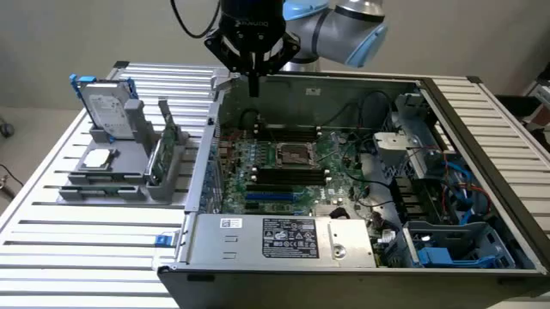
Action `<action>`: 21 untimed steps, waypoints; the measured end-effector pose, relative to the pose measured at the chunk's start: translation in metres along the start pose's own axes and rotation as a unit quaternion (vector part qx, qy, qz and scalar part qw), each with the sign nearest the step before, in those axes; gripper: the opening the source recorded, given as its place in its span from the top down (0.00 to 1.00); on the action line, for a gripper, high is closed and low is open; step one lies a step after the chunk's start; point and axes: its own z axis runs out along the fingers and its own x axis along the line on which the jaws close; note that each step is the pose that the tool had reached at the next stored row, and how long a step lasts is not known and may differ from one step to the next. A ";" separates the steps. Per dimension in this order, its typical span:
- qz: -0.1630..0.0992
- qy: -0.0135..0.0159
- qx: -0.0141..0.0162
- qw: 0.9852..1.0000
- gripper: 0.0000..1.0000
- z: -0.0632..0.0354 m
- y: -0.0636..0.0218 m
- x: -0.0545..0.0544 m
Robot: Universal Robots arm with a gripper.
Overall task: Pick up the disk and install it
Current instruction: 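Reach for the disk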
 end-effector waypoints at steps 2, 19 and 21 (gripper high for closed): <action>0.000 0.000 0.000 1.000 0.89 0.0000 0.0000 0.000; 0.000 0.000 0.000 1.000 0.89 -0.0004 0.0118 0.050; 0.000 0.000 0.000 1.000 0.89 -0.0003 0.0159 0.059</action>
